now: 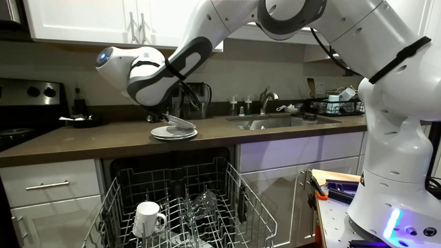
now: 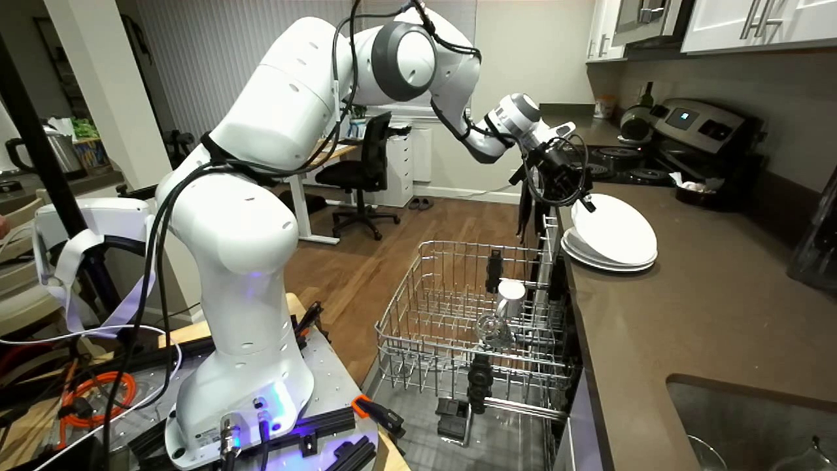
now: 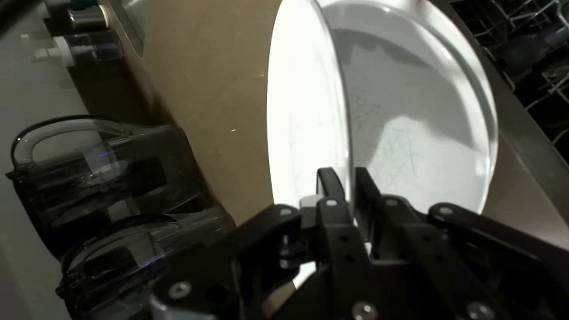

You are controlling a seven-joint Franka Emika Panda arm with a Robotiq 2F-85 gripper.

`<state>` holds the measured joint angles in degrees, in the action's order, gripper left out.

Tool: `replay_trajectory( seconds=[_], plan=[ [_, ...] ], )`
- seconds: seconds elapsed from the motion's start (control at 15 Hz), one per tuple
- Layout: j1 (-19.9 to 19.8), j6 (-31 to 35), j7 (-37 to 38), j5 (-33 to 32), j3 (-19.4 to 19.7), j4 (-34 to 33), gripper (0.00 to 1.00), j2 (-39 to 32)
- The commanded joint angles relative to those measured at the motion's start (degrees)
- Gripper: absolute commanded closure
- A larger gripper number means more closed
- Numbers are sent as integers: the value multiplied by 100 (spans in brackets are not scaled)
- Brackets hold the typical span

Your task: Move the white plate from the plate dryer and put it on top of the two plates on the counter

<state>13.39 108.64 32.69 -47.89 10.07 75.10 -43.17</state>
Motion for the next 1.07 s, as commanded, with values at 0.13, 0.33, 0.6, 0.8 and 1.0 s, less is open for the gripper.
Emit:
replay_trajectory(
  seconds=[0.13, 0.33, 0.6, 0.8, 1.0],
  plan=[
    [44, -166, 218, -345, 38, -362, 95, -262],
    [77, -256, 234, -463, 31, -449, 95, -372],
    [101, -391, 144, -495, -15, -539, 95, -471],
    [159, -494, 118, -520, -43, -552, 95, -514],
    [237, -657, 97, -598, -46, -626, 95, -638]
  ],
)
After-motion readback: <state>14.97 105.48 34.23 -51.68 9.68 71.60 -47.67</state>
